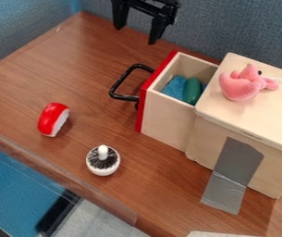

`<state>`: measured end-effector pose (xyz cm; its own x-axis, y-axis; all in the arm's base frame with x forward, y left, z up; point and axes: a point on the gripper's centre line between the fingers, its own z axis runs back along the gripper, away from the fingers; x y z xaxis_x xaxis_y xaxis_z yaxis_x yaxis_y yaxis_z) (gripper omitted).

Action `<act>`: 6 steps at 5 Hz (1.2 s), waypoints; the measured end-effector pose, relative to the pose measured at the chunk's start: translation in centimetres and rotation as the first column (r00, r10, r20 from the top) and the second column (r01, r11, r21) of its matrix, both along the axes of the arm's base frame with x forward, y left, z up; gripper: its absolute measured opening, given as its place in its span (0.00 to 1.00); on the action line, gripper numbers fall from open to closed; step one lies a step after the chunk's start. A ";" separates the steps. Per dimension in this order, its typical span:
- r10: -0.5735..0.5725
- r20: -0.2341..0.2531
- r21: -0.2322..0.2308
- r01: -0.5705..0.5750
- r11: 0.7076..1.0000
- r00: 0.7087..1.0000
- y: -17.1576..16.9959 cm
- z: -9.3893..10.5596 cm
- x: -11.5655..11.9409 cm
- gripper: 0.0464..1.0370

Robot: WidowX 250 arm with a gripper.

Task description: Move red thing to top left of the table

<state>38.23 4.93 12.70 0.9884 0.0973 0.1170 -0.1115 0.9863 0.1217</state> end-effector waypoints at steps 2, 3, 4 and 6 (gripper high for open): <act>0.039 -0.115 -0.033 -0.043 0.999 0.993 2.0 -4.2 -3.8 0.96; 0.066 -0.091 -0.035 -0.070 0.997 0.994 3.9 -3.9 -6.2 0.96; 0.074 -0.089 -0.020 -0.076 0.997 0.993 5.3 -4.8 -8.9 0.96; 0.083 -0.096 0.009 -0.083 0.997 0.992 6.3 -7.7 -11.4 0.96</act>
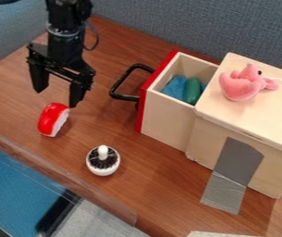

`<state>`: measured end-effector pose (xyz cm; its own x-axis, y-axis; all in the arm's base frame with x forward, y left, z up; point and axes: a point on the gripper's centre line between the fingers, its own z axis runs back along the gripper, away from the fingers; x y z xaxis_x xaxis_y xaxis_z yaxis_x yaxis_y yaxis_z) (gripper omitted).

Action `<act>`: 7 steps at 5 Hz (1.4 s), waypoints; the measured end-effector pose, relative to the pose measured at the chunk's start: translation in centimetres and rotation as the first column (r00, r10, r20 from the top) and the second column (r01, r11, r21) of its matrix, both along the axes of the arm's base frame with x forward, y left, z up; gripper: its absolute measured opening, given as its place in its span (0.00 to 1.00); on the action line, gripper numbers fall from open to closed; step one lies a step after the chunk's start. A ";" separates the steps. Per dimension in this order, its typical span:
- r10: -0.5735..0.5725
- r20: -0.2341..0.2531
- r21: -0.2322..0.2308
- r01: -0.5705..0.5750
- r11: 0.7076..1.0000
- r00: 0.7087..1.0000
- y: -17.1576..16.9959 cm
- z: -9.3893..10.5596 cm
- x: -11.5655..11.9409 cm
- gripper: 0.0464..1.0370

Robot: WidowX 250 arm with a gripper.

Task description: Move red thing to top left of the table

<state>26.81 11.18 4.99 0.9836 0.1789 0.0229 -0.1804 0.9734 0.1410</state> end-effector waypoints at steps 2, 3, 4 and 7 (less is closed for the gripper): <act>0.006 -0.088 0.029 -0.004 1.000 0.996 0.2 -3.1 -0.9 0.96; -0.001 -0.108 0.036 0.005 0.999 0.994 0.0 -3.7 -1.0 0.91; 0.002 -0.111 0.017 0.000 1.000 0.994 -0.2 -3.4 -0.7 0.62; 0.022 -0.016 -0.028 -0.023 0.999 1.000 1.0 1.1 5.4 0.52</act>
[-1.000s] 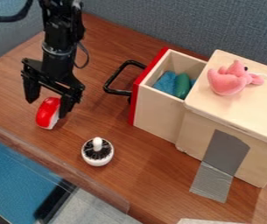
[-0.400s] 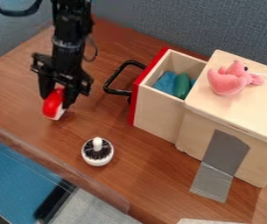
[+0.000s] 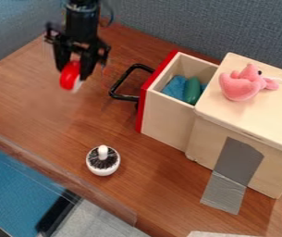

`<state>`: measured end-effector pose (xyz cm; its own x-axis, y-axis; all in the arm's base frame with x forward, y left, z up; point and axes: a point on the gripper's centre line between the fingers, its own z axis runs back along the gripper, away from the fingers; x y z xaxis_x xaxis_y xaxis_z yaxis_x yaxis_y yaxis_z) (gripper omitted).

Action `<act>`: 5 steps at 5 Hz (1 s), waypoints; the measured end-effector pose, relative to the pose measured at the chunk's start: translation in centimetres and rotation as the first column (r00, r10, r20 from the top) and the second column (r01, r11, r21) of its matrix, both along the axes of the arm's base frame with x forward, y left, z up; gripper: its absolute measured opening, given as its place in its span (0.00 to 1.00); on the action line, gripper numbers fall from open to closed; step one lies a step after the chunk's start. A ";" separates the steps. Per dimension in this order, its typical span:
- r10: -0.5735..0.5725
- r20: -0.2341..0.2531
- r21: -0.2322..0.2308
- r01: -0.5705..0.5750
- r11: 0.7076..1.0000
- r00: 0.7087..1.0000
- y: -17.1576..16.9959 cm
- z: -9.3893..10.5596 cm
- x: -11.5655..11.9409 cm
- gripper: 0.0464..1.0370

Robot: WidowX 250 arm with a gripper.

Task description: Move red thing to top left of the table

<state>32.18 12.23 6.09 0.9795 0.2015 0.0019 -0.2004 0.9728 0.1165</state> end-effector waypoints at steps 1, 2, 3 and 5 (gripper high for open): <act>0.023 0.004 -0.020 -0.022 1.000 1.000 0.5 -0.4 2.1 0.52; 0.036 0.017 -0.016 -0.036 0.999 0.999 1.3 -1.4 4.6 0.52; 0.052 0.026 -0.014 -0.052 0.999 0.998 1.9 -2.3 6.7 0.52; 0.062 0.011 -0.017 -0.062 0.998 0.998 1.9 -2.8 8.2 0.59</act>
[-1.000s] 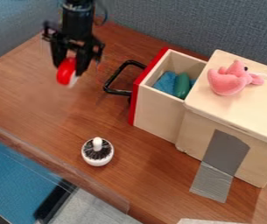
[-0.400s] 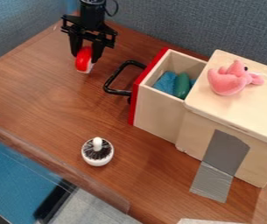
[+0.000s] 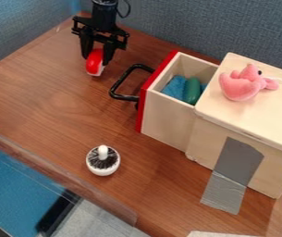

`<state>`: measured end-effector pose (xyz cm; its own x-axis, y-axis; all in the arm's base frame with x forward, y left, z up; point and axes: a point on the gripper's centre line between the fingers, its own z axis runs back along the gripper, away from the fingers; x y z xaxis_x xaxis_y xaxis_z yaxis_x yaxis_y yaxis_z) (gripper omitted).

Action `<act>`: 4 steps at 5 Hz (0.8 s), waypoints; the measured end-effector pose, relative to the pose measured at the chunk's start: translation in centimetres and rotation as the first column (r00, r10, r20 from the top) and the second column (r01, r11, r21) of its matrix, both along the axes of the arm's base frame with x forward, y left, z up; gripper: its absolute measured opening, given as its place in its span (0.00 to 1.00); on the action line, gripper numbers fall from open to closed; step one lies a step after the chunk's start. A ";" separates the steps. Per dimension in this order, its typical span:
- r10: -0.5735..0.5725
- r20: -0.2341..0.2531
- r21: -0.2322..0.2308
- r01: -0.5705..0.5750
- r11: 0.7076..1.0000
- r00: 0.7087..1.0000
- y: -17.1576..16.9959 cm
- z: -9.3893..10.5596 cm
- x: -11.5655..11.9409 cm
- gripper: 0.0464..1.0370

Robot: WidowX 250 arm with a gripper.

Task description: Move red thing to top left of the table

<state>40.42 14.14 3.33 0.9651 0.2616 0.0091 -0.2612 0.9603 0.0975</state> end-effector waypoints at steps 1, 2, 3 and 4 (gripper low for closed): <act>0.007 -0.035 0.013 -0.006 1.000 0.999 0.4 -0.6 0.0 0.89; -0.005 -0.020 0.019 0.006 1.000 1.000 0.5 -0.1 0.5 0.97; -0.046 0.019 0.018 0.046 0.999 0.999 0.1 1.3 0.9 0.97; -0.096 0.116 0.015 0.095 0.995 0.989 -0.7 5.6 1.2 0.96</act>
